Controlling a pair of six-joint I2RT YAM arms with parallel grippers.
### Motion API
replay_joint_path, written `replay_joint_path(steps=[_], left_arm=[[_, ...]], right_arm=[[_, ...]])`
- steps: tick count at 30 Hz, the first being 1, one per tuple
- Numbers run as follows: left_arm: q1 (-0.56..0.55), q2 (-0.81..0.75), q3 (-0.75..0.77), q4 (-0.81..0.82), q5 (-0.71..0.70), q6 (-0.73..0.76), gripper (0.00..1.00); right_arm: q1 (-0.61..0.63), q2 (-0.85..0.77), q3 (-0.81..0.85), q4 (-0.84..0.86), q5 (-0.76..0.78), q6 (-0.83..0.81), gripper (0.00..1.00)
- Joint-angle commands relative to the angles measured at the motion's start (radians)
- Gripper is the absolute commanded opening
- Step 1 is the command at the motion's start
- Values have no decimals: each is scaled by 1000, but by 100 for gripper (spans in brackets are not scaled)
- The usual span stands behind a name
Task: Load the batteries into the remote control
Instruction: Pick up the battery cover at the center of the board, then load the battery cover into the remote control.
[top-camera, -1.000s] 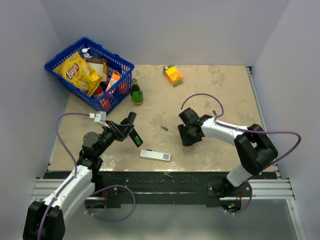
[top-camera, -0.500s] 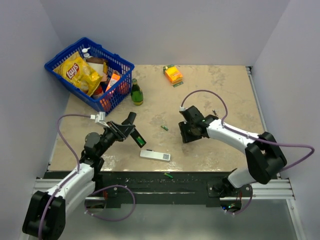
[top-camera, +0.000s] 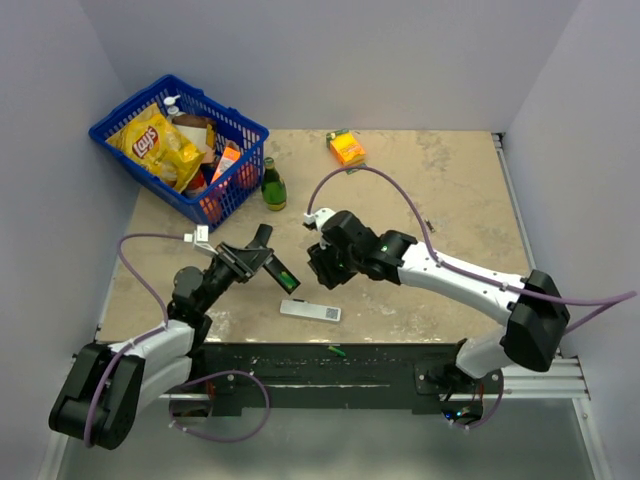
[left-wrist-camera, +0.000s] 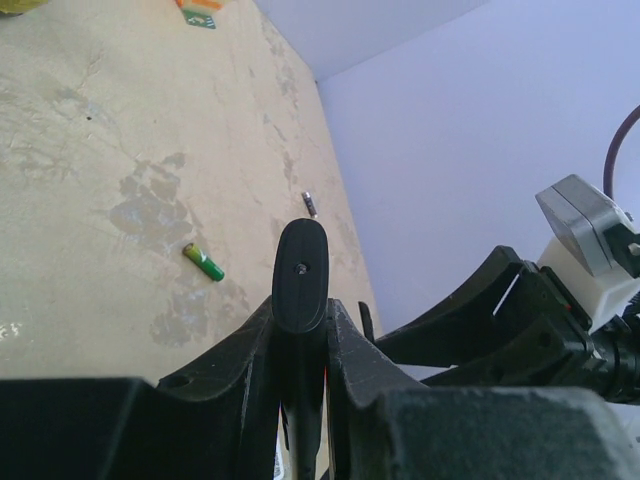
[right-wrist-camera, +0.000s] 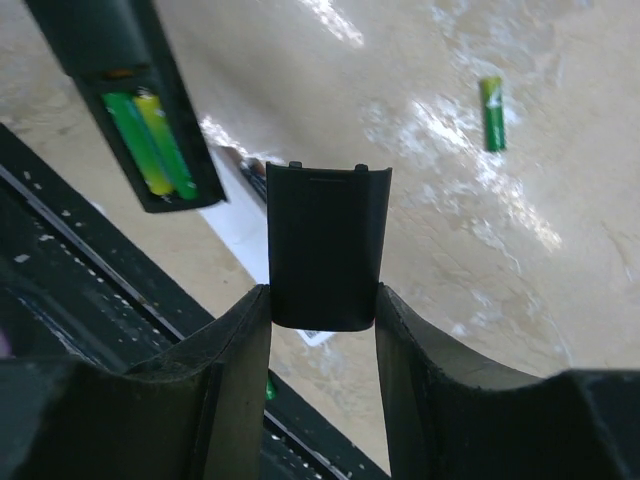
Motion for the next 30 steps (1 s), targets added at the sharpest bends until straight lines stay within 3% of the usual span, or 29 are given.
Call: replay_joint_path(steps=[1,10,30], left_arm=[[-3,-10,-8,115,-11,-30,0],[-3,-36,-9,105,-27,-34,0],[-5,-79,-12,80,-28,-117,0]], right_arm=[[55,47,101,11,32,-13,23],[141,123,194,28,21,-14,23],[178,153,244,5,30,-80,22]])
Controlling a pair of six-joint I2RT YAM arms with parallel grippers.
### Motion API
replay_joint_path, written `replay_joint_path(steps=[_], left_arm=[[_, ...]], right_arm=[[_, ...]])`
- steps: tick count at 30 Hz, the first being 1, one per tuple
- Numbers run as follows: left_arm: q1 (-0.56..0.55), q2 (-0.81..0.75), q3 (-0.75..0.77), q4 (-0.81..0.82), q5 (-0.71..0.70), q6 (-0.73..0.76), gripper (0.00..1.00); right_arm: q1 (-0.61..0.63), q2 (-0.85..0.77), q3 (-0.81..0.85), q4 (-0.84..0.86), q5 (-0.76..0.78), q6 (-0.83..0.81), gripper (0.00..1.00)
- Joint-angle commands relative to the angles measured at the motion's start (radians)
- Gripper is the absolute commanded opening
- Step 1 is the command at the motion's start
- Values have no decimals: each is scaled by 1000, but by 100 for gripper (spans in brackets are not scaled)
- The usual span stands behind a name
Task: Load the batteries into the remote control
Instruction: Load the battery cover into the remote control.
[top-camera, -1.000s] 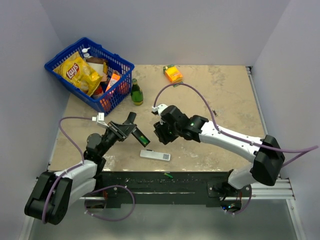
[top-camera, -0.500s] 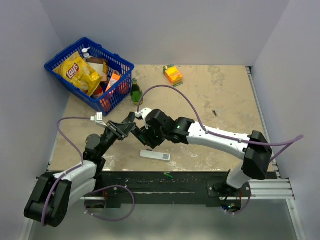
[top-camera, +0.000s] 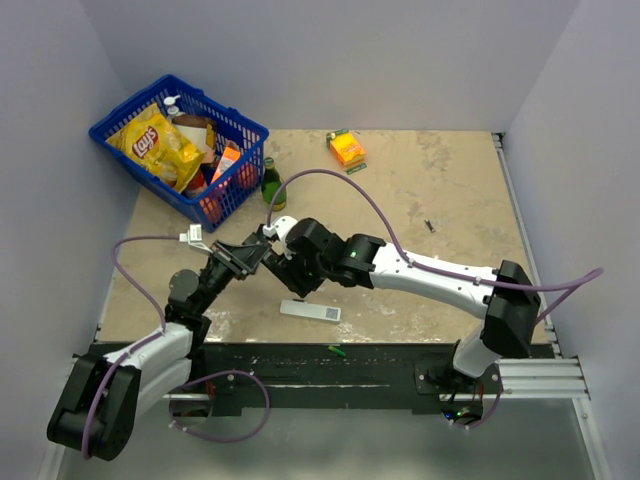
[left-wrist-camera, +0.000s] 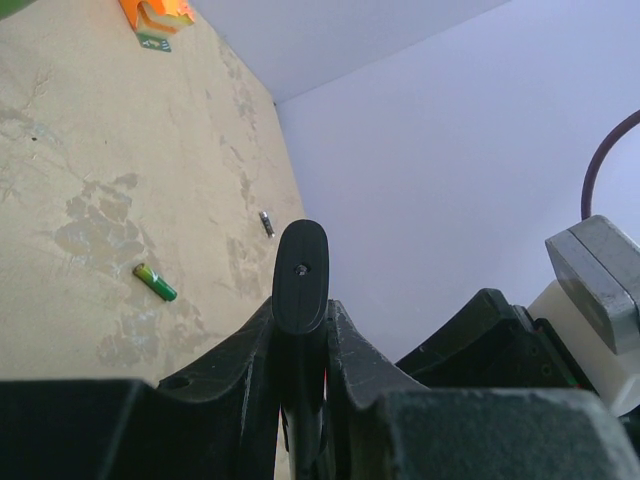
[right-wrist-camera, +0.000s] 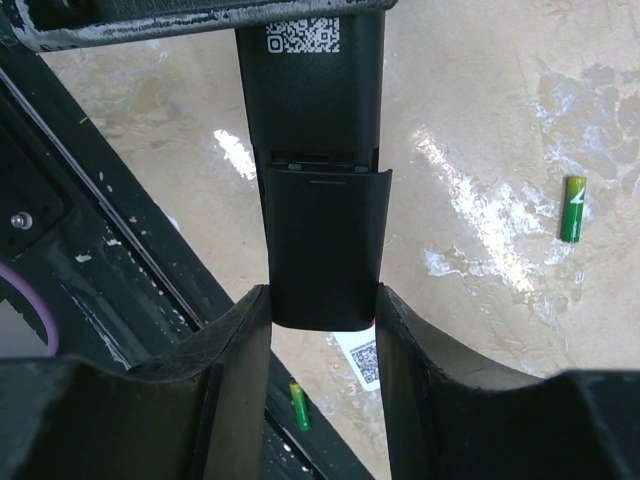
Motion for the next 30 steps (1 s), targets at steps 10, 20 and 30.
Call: replay_joint_path(steps=[10,20,30], left_arm=[[-3,-30,-7,25,-2,-43,0],[-3,-25,2,19,22,-59,0],[-3,-59,-7,13,1,-79,0]], right_arm=[[21,1,51,-2,17,-49,22],[31,9,63,-15,26,-74,22],[40,19,77,-43,34,-57,22]])
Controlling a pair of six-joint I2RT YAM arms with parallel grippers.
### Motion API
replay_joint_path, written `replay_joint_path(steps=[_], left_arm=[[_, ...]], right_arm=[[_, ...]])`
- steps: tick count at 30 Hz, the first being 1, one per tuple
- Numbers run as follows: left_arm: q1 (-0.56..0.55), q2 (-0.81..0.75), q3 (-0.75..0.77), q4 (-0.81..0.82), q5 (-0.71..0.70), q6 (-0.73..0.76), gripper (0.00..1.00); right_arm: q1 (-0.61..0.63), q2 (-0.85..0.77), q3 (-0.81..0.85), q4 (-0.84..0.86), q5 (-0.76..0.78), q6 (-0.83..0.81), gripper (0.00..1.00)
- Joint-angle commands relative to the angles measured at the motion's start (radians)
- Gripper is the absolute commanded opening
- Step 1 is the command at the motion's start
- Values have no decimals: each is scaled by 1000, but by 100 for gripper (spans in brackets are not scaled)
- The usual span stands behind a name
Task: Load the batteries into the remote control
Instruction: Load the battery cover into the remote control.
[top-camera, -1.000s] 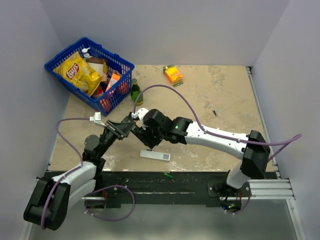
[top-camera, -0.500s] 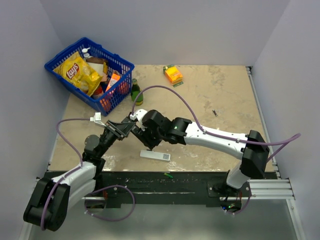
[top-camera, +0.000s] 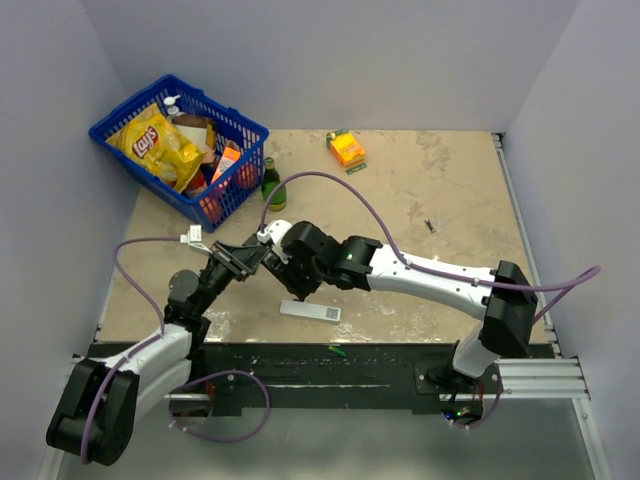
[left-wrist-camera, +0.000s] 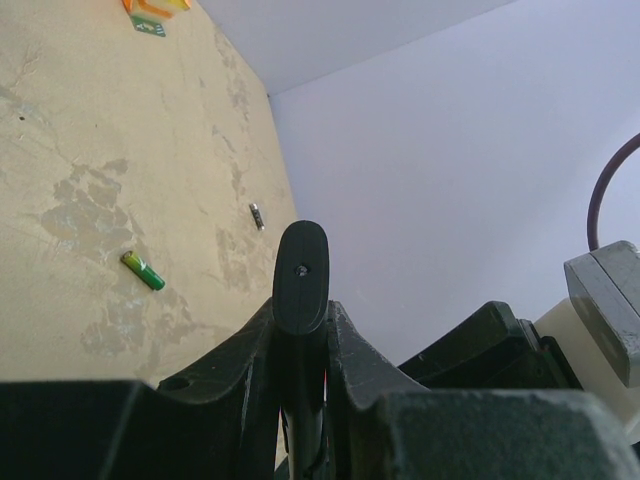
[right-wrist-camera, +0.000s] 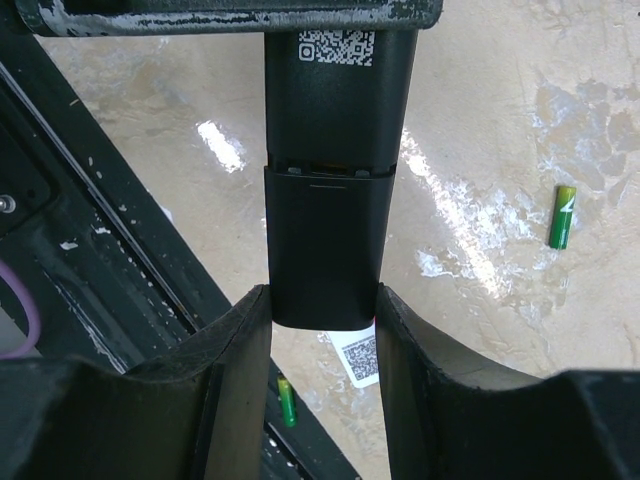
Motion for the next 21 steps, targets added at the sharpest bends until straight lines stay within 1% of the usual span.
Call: replay_joint_path(steps=[1,9,21], left_arm=[[-3,-34,-10,49,-16,-34,0],[-3,-72,-32,48,-47,-40,0],[-3,-57,-36,48,-74,-46,0]], right_arm=[[9,5,54,-24,12,4,22],[8,5,64,-38,10,22,22],[14,30,93,-61,9,11,24]])
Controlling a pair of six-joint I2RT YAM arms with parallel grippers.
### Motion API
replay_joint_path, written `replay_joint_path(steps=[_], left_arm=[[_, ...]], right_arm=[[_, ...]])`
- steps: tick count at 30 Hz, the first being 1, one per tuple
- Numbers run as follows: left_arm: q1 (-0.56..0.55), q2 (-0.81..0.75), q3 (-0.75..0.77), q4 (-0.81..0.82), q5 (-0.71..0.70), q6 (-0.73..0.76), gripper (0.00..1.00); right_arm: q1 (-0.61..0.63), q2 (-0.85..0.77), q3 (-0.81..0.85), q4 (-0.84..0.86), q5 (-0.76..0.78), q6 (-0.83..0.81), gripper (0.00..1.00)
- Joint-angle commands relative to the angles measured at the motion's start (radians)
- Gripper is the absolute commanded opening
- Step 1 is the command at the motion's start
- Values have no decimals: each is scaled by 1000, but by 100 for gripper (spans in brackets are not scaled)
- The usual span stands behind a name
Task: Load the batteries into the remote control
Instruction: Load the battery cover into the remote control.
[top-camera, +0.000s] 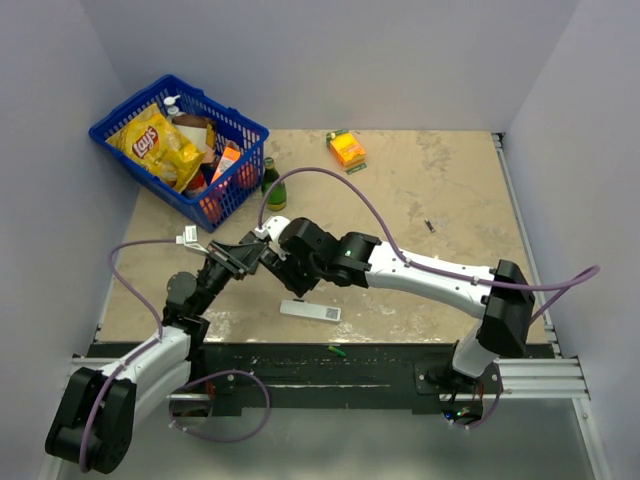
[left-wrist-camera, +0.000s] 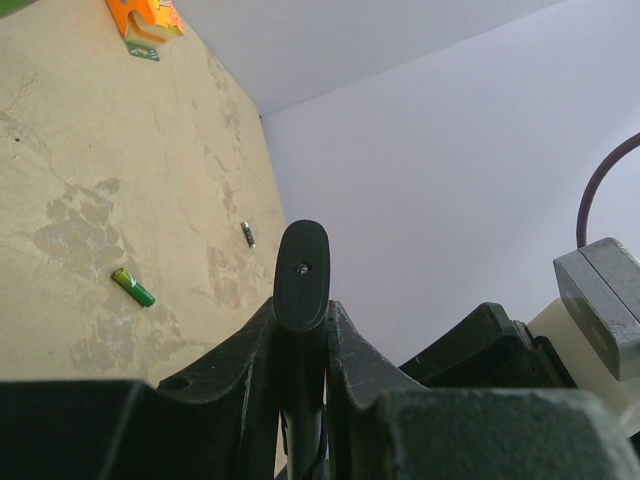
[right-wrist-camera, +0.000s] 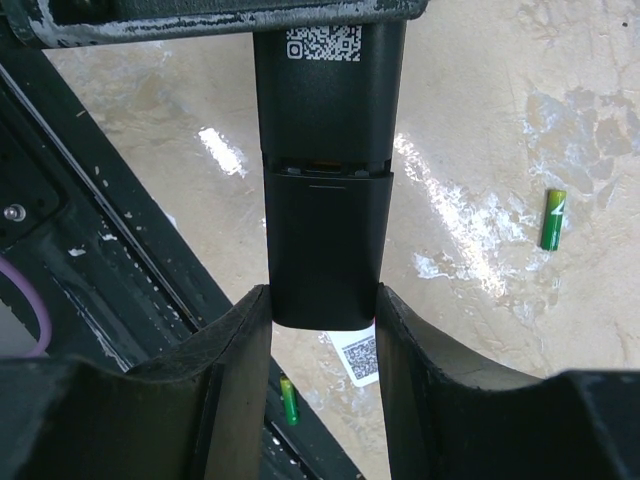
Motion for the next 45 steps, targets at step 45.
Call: replay_joint_path(steps=[45], left_arm=[[-3,55,-50,163,-31,-82,0]], right_arm=[[14,55,100,-62,40,-11,54]])
